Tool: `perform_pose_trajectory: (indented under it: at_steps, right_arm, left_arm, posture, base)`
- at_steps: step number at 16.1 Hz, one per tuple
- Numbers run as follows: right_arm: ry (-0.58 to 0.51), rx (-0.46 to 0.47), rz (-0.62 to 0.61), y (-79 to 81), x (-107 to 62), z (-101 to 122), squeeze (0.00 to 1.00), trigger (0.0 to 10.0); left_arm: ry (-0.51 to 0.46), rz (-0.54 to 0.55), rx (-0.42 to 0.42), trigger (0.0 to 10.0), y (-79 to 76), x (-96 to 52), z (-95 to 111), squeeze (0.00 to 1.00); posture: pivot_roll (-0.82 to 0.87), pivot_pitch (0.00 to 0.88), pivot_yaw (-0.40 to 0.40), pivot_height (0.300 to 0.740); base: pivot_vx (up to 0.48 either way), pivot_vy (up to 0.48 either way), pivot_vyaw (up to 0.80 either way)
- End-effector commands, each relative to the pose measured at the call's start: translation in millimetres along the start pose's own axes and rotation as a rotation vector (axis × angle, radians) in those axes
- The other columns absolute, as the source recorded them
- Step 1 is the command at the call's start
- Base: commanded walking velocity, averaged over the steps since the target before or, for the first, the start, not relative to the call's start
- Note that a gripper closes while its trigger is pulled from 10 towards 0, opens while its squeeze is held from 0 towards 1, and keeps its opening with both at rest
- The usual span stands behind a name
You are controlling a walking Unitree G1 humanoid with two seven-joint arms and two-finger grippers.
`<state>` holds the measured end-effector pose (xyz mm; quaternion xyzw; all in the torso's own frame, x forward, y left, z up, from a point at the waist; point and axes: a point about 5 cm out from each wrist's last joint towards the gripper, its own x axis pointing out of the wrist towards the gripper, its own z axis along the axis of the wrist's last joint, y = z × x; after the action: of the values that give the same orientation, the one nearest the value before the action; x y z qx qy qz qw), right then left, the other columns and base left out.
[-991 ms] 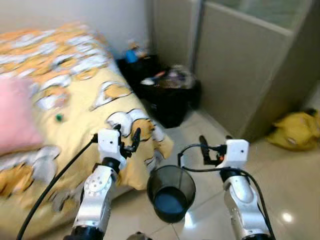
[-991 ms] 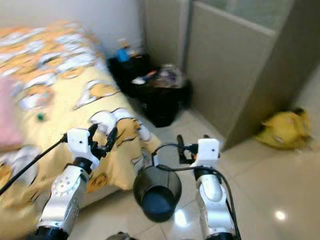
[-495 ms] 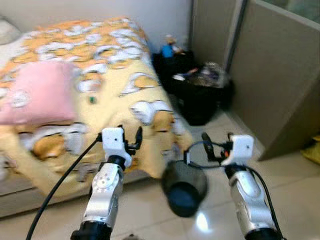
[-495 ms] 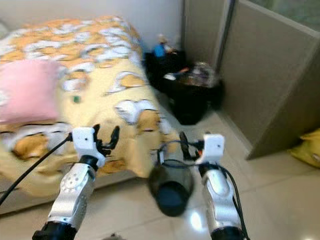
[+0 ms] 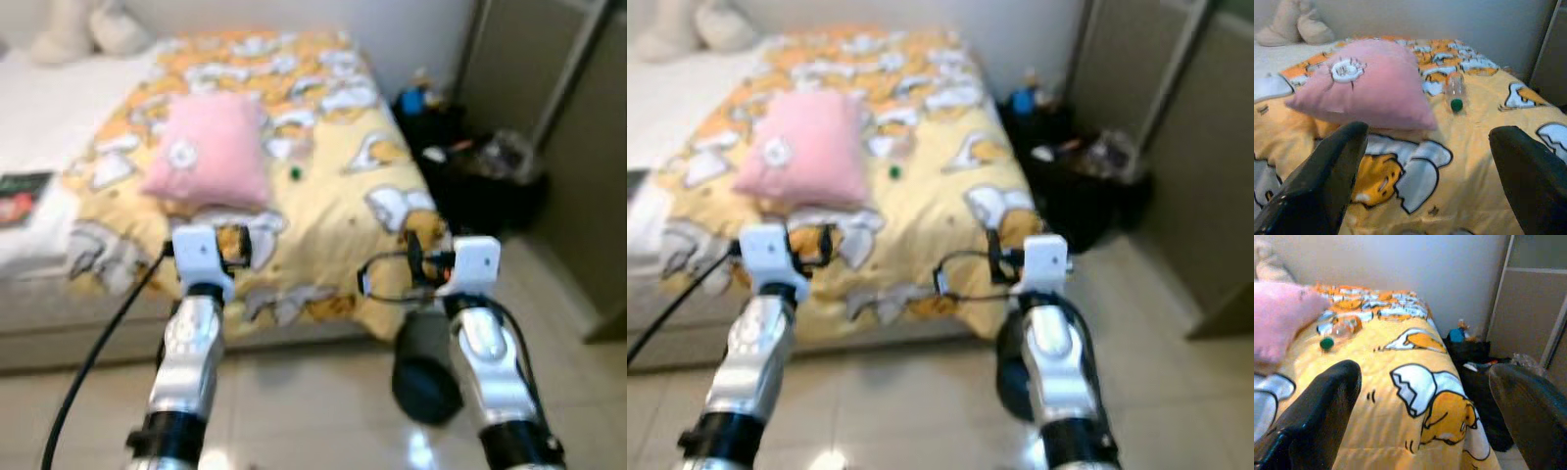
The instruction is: Clean up the room
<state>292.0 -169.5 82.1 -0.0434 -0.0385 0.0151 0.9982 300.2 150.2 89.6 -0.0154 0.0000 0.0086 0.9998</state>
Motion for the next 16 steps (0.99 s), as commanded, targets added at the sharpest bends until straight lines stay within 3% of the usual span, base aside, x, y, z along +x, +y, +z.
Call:
perform_pose_trajectory:
  at_steps: [1,3,5,8,9,11,16]
  right_arm:
    - [0.001,0.011,-0.010,2.4,-0.5,-1.8,0.00,10.0]
    - [0.000,0.053,-0.028,1.5,-1.4,-2.6,0.00,10.0]
    - [-0.022,0.063,-0.001,6.8,0.0,0.9,0.00,10.0]
    - [-0.011,0.025,0.075,14.7,4.2,2.5,0.00,10.0]
    - [-0.021,0.035,0.078,17.4,6.3,4.6,0.00,10.0]
    - [-0.059,0.059,0.081,21.9,7.8,10.3,0.00,10.0]
    - [-0.053,0.054,0.042,17.7,7.7,8.4,0.00,10.0]
  left_arm:
    - [0.016,-0.007,0.032,10.0,-1.9,0.6,-1.9,0.00]
    - [-0.012,-0.036,0.039,10.0,-2.1,3.6,4.1,0.00]
    - [-0.042,-0.047,0.024,10.0,-3.4,5.2,9.5,0.00]
    - [-0.058,-0.047,-0.013,10.0,-6.6,7.5,11.9,0.00]
    - [-0.095,-0.084,0.026,10.0,-10.6,5.7,15.9,0.00]
    - [-0.097,-0.104,0.011,10.0,-14.7,6.5,16.3,0.00]
    - [-0.167,-0.208,0.072,10.0,-24.3,13.4,30.3,0.00]
  posture:
    - [-0.14,0.000,0.070,0.740]
    - [-0.15,0.000,0.073,0.740]
    - [-0.15,0.000,0.075,0.740]
    - [-0.15,0.000,0.065,0.740]
    - [-0.14,0.000,0.065,0.740]
    - [-0.14,0.000,0.065,0.740]
    - [-0.15,0.000,0.079,0.740]
  base:
    - [0.322,-0.352,0.69]
    - [0.000,0.000,0.00]
    - [0.480,0.000,0.00]
    - [0.459,0.000,0.49]
    - [0.446,0.000,0.62]
    - [0.428,0.000,0.31]
    - [0.452,0.000,0.00]
